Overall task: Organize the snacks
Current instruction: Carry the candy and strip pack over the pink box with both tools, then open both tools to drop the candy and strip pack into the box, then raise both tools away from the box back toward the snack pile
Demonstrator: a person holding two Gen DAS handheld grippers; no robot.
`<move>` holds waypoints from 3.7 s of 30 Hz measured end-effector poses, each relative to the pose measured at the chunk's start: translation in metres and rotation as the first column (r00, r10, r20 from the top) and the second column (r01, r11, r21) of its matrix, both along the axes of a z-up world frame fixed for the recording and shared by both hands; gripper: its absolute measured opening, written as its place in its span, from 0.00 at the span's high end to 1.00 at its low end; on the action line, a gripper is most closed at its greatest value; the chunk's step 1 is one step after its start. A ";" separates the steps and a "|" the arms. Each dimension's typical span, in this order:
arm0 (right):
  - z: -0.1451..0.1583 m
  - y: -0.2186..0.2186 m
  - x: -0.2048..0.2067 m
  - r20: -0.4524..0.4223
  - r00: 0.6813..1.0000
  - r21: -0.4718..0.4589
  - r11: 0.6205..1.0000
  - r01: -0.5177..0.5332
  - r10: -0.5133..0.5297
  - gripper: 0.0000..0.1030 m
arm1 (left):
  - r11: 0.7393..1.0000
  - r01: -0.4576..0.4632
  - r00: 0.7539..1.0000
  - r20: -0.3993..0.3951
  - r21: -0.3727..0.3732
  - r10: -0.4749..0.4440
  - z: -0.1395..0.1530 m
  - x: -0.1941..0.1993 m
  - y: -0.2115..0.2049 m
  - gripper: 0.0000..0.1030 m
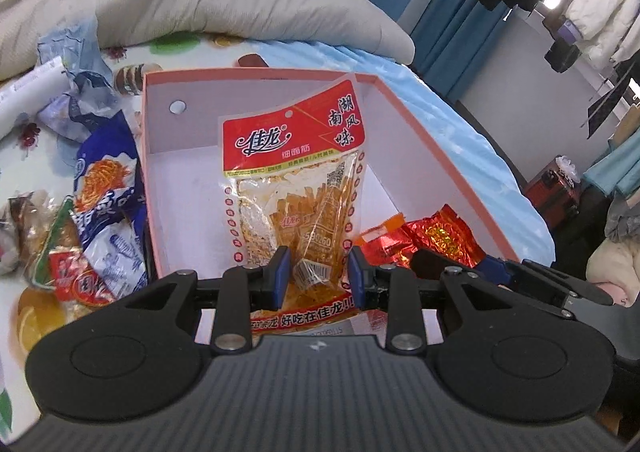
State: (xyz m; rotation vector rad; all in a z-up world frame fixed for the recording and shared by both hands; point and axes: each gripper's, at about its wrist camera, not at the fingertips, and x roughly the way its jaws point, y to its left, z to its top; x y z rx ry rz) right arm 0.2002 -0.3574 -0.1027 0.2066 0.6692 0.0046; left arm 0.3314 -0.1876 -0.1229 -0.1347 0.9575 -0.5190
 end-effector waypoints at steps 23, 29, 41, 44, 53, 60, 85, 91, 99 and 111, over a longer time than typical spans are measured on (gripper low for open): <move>0.023 0.001 -0.040 0.004 0.999 0.032 0.999 0.036 -0.036 0.46 | 1.000 0.015 0.993 0.118 -0.018 -0.013 0.048 -0.062 0.021 0.45; 0.048 0.015 -0.081 0.041 0.999 0.040 0.999 0.020 -0.022 0.46 | 0.999 -0.039 0.988 0.152 -0.004 0.039 0.078 -0.117 0.048 0.45; 0.083 0.057 -0.159 0.083 0.996 0.016 0.999 -0.032 0.031 0.45 | 0.995 -0.099 0.966 0.240 0.006 0.095 0.118 -0.222 0.095 0.45; 0.084 0.067 -0.171 0.073 0.996 0.022 0.998 -0.057 0.055 0.46 | 0.990 -0.134 0.958 0.262 0.051 0.116 0.121 -0.240 0.106 0.45; 0.100 0.089 -0.186 0.117 0.985 0.030 0.991 -0.131 0.126 0.46 | 0.966 -0.258 0.925 0.293 0.012 0.243 0.140 -0.287 0.142 0.45; 0.101 0.111 -0.203 0.128 0.974 0.032 0.980 -0.195 0.190 0.46 | 0.936 -0.350 0.894 0.291 -0.018 0.340 0.143 -0.322 0.169 0.45; 0.061 0.170 -0.226 0.042 0.942 0.029 0.942 -0.333 0.332 0.46 | 0.878 -0.478 0.851 0.247 0.003 0.463 0.097 -0.359 0.224 0.45; 0.056 0.178 -0.207 0.042 0.946 0.013 0.947 -0.321 0.320 0.46 | 0.868 -0.496 0.847 0.210 -0.016 0.488 0.083 -0.340 0.236 0.45; 0.041 0.199 -0.177 0.021 0.942 -0.010 0.942 -0.336 0.336 0.46 | 0.864 -0.504 0.849 0.181 -0.002 0.496 0.061 -0.299 0.255 0.45; 0.012 0.222 -0.134 -0.024 0.950 -0.050 0.949 -0.312 0.311 0.46 | 0.874 -0.484 0.869 0.127 0.028 0.478 0.018 -0.230 0.273 0.45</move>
